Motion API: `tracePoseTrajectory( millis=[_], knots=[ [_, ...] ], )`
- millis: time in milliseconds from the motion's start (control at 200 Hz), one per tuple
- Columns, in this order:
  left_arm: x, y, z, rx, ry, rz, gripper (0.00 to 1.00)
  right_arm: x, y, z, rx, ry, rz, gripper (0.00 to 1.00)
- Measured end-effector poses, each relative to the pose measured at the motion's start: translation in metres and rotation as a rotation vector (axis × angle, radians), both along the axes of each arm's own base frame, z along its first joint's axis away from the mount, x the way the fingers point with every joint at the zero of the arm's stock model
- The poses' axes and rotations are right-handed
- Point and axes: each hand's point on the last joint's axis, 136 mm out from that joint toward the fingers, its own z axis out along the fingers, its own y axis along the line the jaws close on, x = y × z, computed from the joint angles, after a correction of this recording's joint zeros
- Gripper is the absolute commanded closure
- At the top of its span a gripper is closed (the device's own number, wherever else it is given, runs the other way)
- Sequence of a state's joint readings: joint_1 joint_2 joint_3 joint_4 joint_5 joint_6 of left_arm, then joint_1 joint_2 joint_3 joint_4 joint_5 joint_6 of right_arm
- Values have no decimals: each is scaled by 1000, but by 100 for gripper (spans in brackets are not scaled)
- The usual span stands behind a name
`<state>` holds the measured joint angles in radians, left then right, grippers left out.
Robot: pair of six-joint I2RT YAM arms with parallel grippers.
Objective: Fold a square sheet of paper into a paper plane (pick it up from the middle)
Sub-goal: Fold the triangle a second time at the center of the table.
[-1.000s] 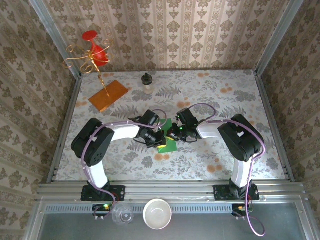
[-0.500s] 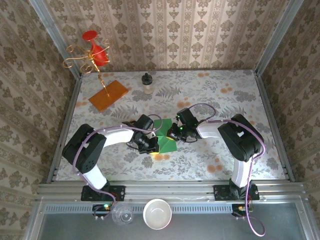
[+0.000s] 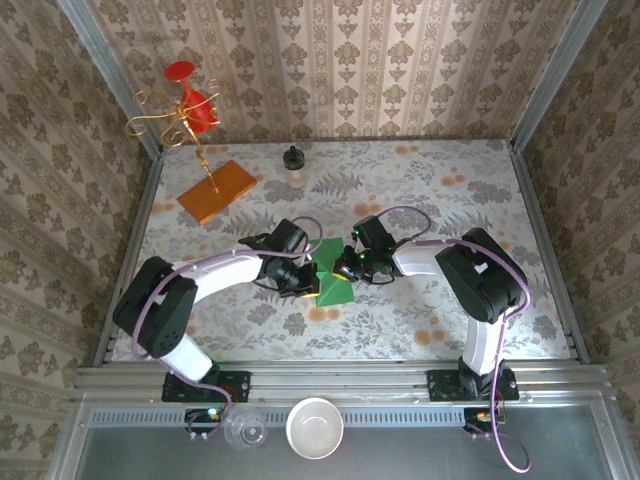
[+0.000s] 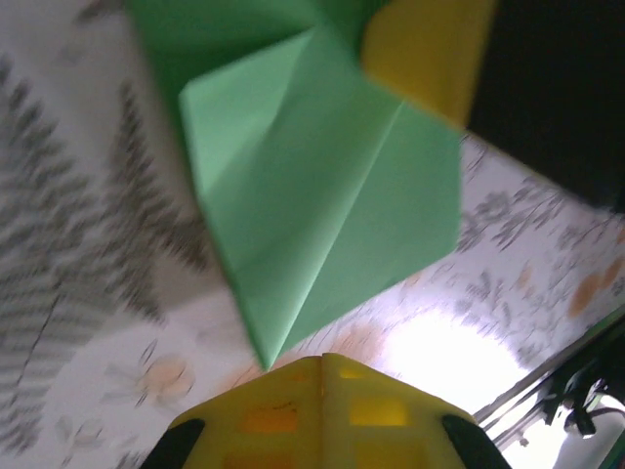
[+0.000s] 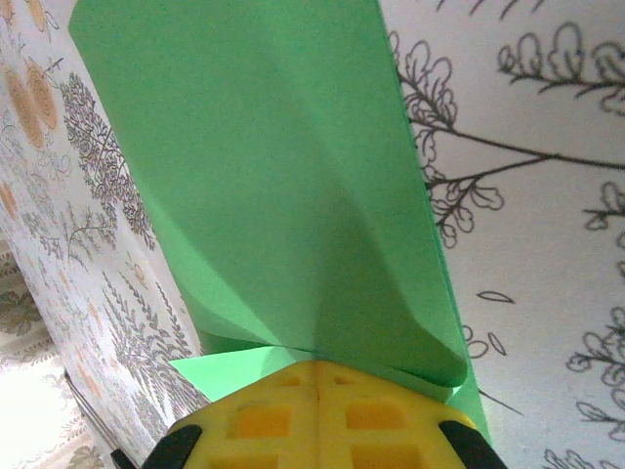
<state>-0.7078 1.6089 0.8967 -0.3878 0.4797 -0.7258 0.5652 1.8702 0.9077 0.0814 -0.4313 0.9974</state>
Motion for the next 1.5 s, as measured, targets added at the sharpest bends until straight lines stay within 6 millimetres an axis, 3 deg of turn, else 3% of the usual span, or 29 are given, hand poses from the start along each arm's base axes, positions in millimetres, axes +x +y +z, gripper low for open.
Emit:
tracePoseTrajectory(
  millis=[180,410,905,1200,1305,1501],
  knots=[
    [14,-21,-16,-14,11,-5,100,0,0,0,4,5,1,98],
    [11,-23,-33,-13,45,-17,100,0,0,0,6,7,1,98],
    [-38,24,-33,58,66,-63,100,0,-1,0,8,7,4,98],
    [-1,0,-6,-21,-27,15,100,0,0,1,14,7,6,98],
    [9,0,-16,-10,-13,53,100,0,0,1,16,6,7,98],
    [9,5,-34,28,33,83,100,2,1,5,15,-7,25,96]
  ],
)
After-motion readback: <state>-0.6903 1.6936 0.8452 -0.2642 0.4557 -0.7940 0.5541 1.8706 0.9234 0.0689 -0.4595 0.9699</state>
